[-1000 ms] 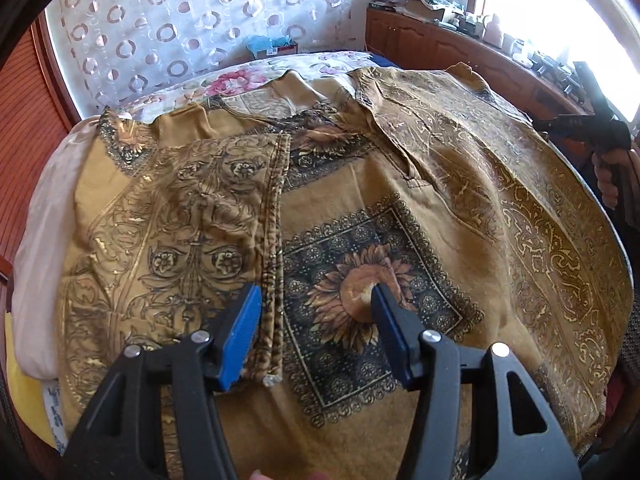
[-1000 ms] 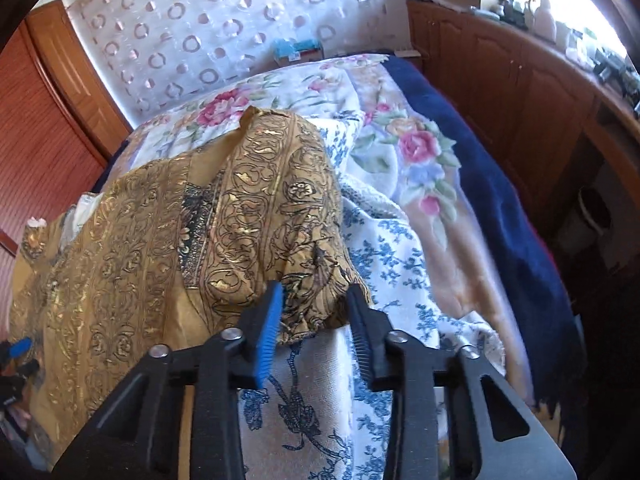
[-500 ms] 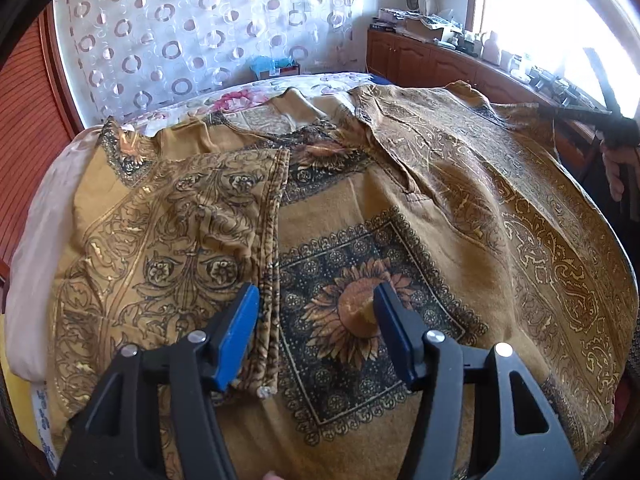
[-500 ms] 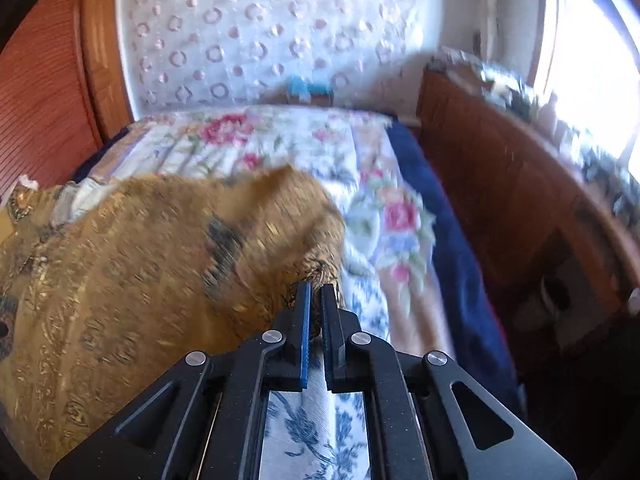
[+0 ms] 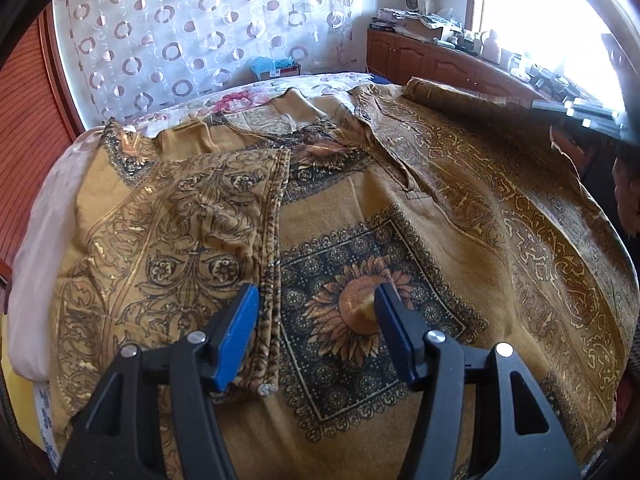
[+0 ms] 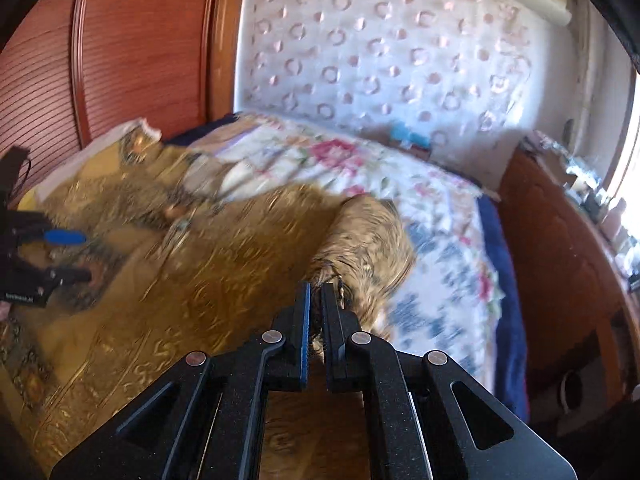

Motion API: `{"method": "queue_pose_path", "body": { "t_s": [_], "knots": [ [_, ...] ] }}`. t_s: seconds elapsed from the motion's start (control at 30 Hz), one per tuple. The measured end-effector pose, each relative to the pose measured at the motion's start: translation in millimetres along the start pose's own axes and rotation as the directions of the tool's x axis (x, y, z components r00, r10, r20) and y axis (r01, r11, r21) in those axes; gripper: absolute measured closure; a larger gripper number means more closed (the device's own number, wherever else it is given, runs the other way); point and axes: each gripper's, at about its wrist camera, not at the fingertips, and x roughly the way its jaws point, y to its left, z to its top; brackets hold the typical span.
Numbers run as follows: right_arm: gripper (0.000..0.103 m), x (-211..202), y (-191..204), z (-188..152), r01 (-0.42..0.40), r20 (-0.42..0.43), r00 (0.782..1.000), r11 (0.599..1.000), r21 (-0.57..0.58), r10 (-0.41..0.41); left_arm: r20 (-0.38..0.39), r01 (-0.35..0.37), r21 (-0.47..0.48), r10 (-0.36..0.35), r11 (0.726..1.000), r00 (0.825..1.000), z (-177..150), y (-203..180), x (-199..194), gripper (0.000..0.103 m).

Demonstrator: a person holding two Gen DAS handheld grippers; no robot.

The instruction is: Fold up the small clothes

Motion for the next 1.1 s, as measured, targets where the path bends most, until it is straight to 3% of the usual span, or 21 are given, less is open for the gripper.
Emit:
{"method": "queue_pose_path", "body": {
  "t_s": [0.13,0.2,0.37,0.5,0.63,0.73,0.97,1.1],
  "knots": [
    [0.097,11,0,-11,-0.045,-0.027,0.999,0.998,0.05,0.046,0.049,-0.018,-0.008,0.019,1.0,0.999,-4,4,-15,0.044],
    [0.076,9,-4,-16,-0.058,-0.029,0.998,0.995,0.08,0.061,0.081,0.016,-0.038,-0.013,0.999,0.997,-5,9,-28,0.044],
    [0.065,-7,-26,-14,-0.09,0.022,0.996,0.985,0.147,0.087,0.136,0.029,-0.063,-0.02,0.998,0.991,-4,10,-55,0.044],
    [0.065,-4,-44,-11,-0.058,-0.002,0.998,0.977,0.207,0.06,0.171,0.052,-0.082,-0.037,0.995,0.984,-2,8,-75,0.044],
    [0.065,23,-63,-13,-0.007,-0.11,0.993,0.962,0.272,0.038,0.193,0.06,-0.081,-0.044,0.995,0.98,0,1,-89,0.044],
    [0.065,40,-74,-17,-0.011,-0.145,0.987,0.945,0.327,0.062,0.203,0.067,-0.069,-0.051,0.995,0.978,2,-6,-97,0.044],
    [0.066,51,-96,-20,-0.098,-0.11,0.98,0.888,0.45,0.164,0.217,0.071,-0.052,-0.058,0.996,0.974,6,-13,-106,0.044],
    [0.073,59,-99,-13,-0.074,-0.147,0.977,0.891,0.449,0.156,0.219,0.07,-0.063,-0.055,0.996,0.974,5,-11,-107,0.044]
  ]
}}
